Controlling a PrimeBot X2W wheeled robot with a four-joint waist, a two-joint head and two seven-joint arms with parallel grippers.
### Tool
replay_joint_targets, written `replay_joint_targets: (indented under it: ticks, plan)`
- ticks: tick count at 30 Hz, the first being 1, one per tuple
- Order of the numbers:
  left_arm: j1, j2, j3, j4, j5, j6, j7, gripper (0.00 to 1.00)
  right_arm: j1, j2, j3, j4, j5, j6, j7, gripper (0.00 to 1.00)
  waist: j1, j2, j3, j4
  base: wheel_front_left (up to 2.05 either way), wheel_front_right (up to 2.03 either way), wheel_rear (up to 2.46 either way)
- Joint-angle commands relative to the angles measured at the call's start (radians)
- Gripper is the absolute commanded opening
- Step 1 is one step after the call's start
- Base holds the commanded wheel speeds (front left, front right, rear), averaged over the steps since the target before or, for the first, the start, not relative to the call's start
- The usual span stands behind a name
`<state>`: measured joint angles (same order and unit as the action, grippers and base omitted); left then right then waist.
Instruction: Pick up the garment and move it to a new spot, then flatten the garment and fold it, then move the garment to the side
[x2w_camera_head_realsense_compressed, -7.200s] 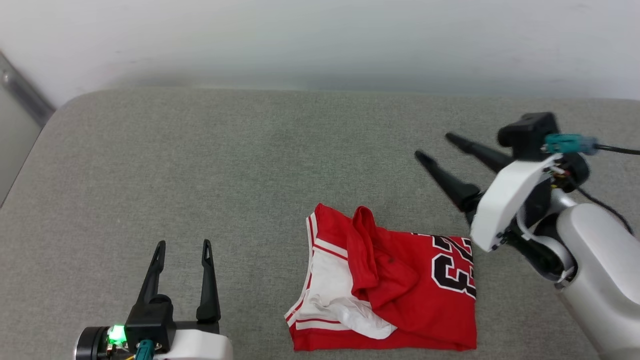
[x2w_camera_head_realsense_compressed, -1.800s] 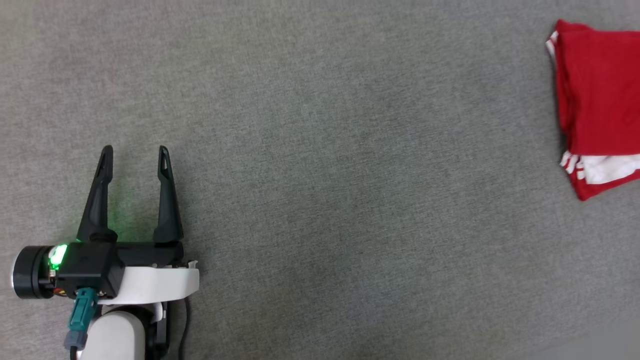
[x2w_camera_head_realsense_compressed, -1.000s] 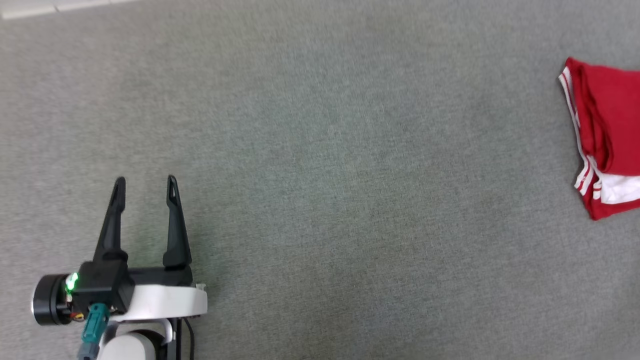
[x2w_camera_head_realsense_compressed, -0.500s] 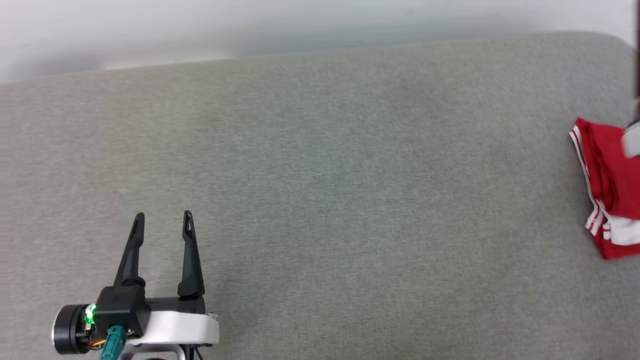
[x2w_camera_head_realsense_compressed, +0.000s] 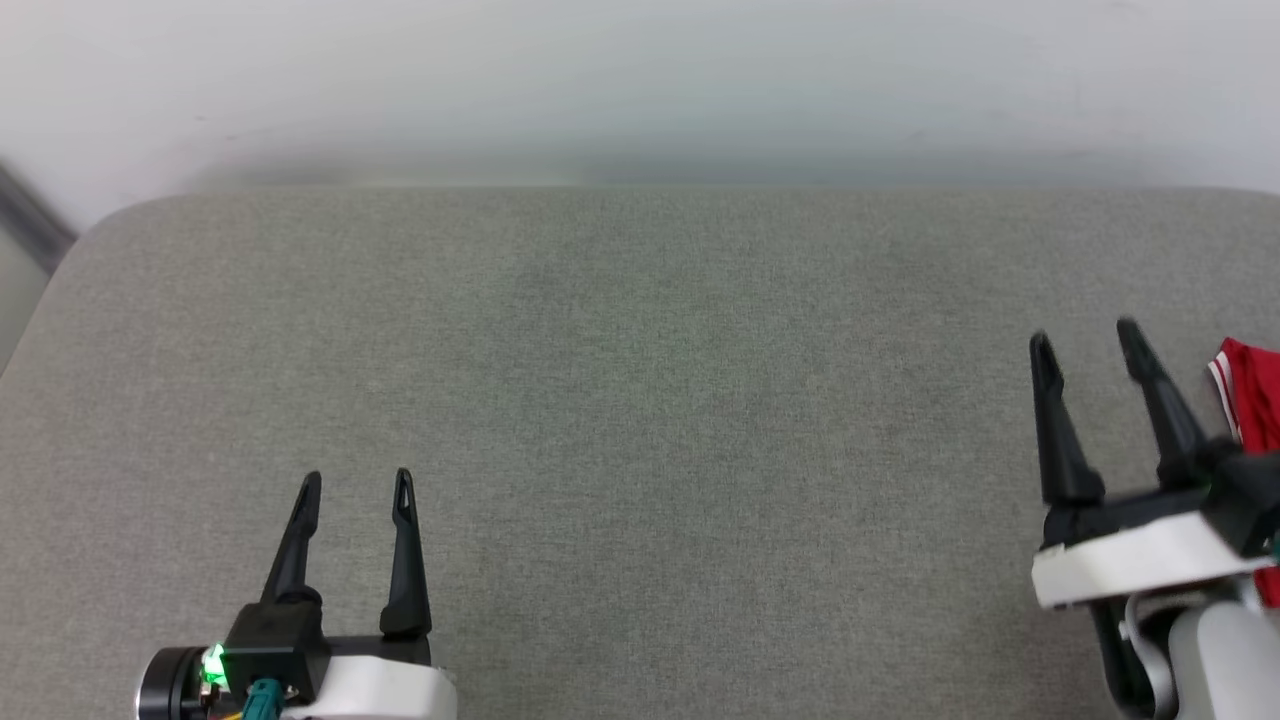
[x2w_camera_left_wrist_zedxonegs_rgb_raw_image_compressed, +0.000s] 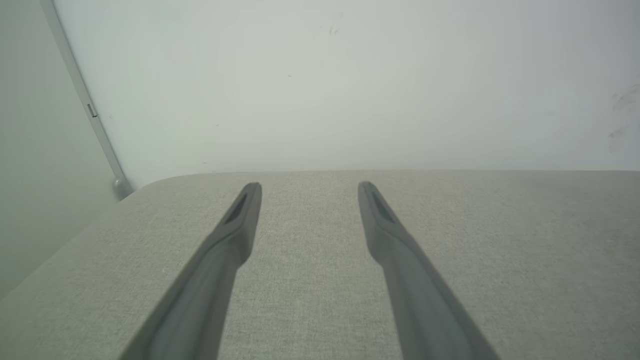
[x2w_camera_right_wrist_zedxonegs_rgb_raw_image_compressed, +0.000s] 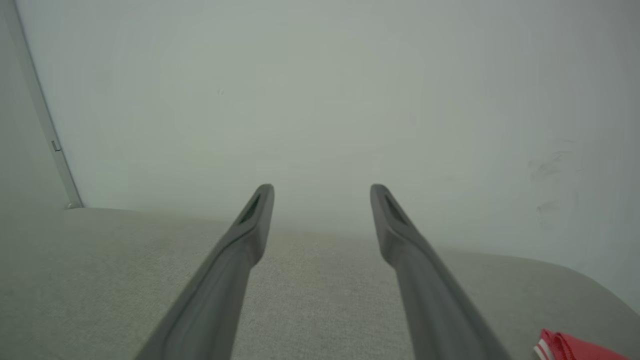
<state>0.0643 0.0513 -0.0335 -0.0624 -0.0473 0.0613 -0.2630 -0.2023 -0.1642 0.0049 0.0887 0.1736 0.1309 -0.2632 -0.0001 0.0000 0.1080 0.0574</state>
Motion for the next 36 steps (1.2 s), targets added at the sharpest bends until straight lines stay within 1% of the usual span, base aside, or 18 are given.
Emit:
replay_joint_targets:
  ticks: [1, 5, 13, 16, 24, 36]
  plan:
    - [0.014, -0.002, -0.003, 0.004, -0.001, -0.001, -0.002, 1.00, 0.045, 0.019, -0.008, -0.011, -0.007, -0.001, -0.001, 1.00, 0.0001, 0.0000, -0.016, 0.005, 0.00, 0.00, 0.00]
    - [0.033, -0.002, -0.007, 0.011, 0.002, -0.003, -0.002, 1.00, 0.128, 0.055, -0.028, -0.027, 0.001, -0.001, -0.001, 1.00, 0.0001, 0.0000, -0.042, 0.003, 0.00, 0.00, 0.00]
    - [0.076, -0.002, -0.012, 0.017, -0.008, -0.020, -0.002, 1.00, 0.260, 0.098, -0.070, -0.068, 0.001, 0.000, -0.001, 1.00, 0.0001, 0.0000, -0.094, -0.009, 0.00, 0.00, 0.00]
    - [0.086, -0.002, -0.013, 0.019, -0.014, -0.034, -0.002, 1.00, 0.290, 0.104, -0.085, -0.082, 0.005, 0.000, -0.001, 1.00, 0.0001, 0.0000, -0.102, -0.011, 0.00, 0.00, 0.00]
    - [0.103, -0.002, -0.010, 0.025, -0.021, -0.048, -0.002, 1.00, 0.348, 0.115, -0.108, -0.095, 0.013, 0.000, -0.001, 1.00, 0.0001, 0.0000, -0.121, -0.014, 0.00, 0.00, 0.00]
    - [0.120, -0.002, -0.013, 0.035, -0.017, -0.046, -0.002, 1.00, 0.391, 0.116, -0.108, -0.088, 0.040, 0.000, -0.001, 1.00, 0.0001, 0.0000, -0.137, -0.017, 0.00, 0.00, 0.00]
